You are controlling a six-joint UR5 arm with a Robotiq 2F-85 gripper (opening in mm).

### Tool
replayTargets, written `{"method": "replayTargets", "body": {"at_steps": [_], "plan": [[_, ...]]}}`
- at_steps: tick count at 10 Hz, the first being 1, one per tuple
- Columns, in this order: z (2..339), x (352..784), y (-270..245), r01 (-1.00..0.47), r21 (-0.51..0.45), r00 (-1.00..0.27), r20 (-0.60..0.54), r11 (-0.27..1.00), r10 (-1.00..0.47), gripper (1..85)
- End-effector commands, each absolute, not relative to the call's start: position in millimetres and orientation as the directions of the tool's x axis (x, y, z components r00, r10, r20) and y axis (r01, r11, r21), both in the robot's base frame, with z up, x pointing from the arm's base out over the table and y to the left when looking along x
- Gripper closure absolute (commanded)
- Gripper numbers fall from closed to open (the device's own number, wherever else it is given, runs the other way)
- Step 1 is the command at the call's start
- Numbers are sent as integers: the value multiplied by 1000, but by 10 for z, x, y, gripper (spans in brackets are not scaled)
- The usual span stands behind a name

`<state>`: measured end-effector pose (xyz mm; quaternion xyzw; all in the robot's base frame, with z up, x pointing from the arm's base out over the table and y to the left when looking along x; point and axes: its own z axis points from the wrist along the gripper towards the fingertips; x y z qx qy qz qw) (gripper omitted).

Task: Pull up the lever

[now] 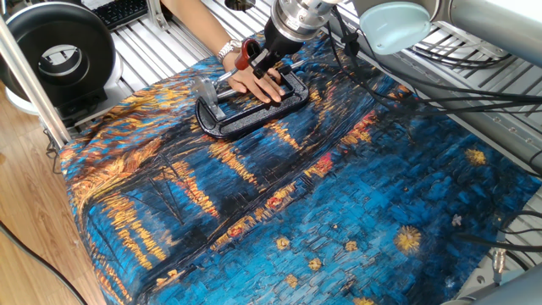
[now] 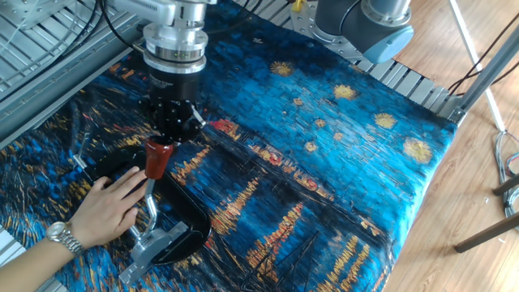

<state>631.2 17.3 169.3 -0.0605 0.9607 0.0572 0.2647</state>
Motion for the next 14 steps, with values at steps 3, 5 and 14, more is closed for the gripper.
{"method": "replayTargets", "body": {"at_steps": [3,5,14], "plan": [[1688,6253,229,-109,110,-877,-479,988,-43,760],[1698,6267,256,-123,106,-872,-487,987,-57,757],[1648,6247,228,-122,97,-883,-465,988,-63,757]]}}
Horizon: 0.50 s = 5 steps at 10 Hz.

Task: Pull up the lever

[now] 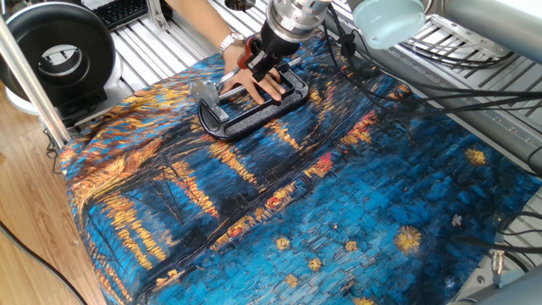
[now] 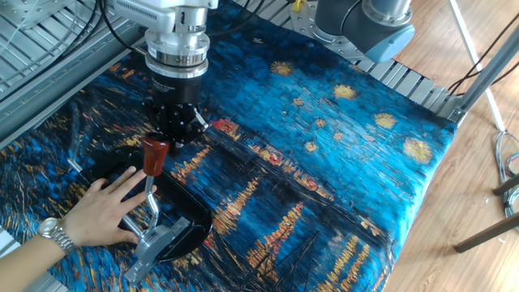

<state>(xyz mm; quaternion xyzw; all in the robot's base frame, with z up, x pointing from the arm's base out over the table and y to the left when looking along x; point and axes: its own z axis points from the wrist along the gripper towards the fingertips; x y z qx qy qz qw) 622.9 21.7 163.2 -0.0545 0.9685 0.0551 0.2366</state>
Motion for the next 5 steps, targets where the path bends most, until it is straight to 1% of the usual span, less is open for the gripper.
{"method": "replayTargets", "body": {"at_steps": [1,2,4,5], "plan": [[1655,6258,231,-119,96,-882,-468,988,-61,757],[1677,6263,268,-123,104,-880,-472,987,-60,757],[1710,6301,275,-134,69,-872,-481,989,-85,757],[1740,6356,249,-154,26,-859,-498,988,-121,757]]}}
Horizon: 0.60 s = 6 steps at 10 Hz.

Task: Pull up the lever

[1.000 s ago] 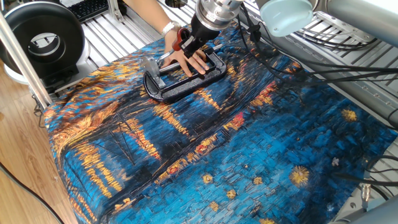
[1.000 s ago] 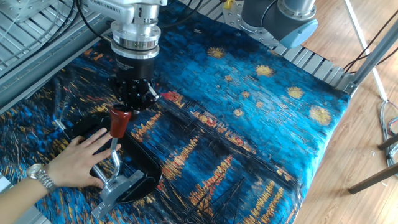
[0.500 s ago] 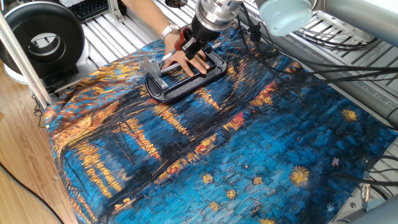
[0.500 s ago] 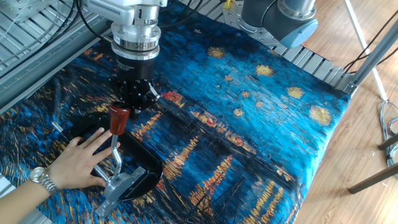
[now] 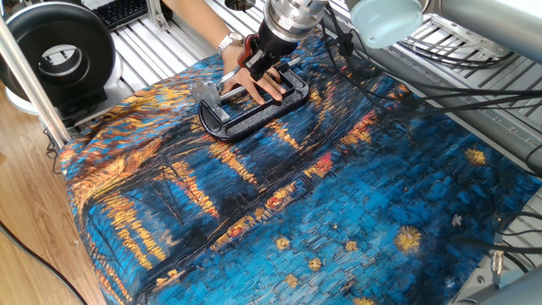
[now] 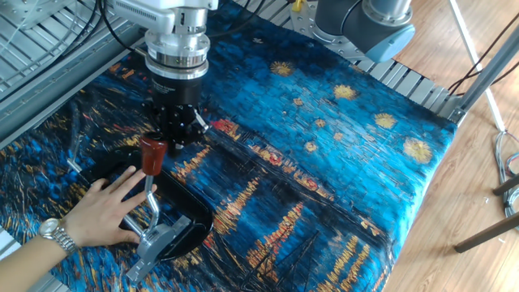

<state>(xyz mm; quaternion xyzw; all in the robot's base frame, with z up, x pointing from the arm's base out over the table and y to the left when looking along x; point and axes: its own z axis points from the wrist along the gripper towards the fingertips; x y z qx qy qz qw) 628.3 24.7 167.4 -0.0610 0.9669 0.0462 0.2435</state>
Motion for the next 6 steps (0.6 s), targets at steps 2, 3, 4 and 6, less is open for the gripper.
{"method": "replayTargets", "body": {"at_steps": [2,3,4,6], "plan": [[1729,6348,239,-154,17,-862,-491,988,-126,760],[1693,6341,223,-147,24,-868,-482,989,-117,760],[1690,6376,201,-156,18,-862,-490,988,-127,760],[1773,6511,176,-200,-39,-822,-537,979,-190,757]]}}
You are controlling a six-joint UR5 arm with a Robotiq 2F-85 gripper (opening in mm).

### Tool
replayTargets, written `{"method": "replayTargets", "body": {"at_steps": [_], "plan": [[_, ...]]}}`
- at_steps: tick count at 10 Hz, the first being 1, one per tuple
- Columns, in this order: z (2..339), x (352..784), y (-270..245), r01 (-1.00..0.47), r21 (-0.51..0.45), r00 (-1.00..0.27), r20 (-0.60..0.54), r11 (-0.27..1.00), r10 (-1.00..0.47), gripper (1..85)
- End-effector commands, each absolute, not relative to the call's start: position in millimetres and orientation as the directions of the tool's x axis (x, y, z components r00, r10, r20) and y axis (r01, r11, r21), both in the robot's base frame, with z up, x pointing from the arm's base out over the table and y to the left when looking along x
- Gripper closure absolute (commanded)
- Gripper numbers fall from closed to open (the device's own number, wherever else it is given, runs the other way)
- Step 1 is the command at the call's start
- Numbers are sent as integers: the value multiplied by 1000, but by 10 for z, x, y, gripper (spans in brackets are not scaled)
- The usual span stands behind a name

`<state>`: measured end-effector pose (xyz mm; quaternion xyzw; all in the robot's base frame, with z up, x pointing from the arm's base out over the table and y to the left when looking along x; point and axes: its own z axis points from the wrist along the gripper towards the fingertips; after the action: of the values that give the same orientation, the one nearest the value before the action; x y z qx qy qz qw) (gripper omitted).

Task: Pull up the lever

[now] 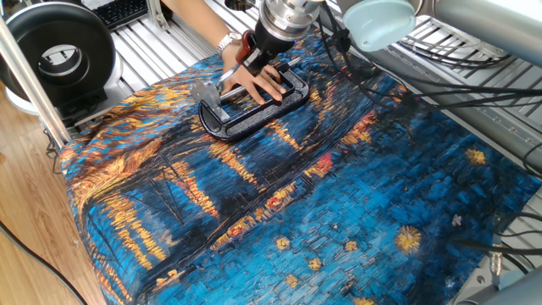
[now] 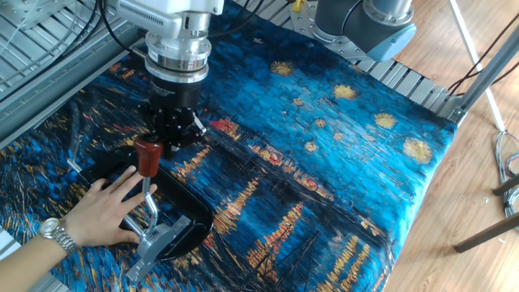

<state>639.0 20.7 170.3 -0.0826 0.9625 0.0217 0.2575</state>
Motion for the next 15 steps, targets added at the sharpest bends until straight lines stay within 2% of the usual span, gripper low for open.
{"method": "replayTargets", "body": {"at_steps": [1,3,7,13,14,15], "plan": [[1804,6574,182,-220,-53,-803,-557,974,-212,757],[1845,6680,235,-226,-40,-783,-587,973,-206,753],[1736,6823,274,-196,1,-802,-575,981,-160,750],[1654,7019,222,-189,-36,-798,-577,981,-175,753],[1615,6939,234,-180,-22,-817,-553,983,-162,753],[1559,6768,288,-151,33,-856,-505,988,-114,757]]}}
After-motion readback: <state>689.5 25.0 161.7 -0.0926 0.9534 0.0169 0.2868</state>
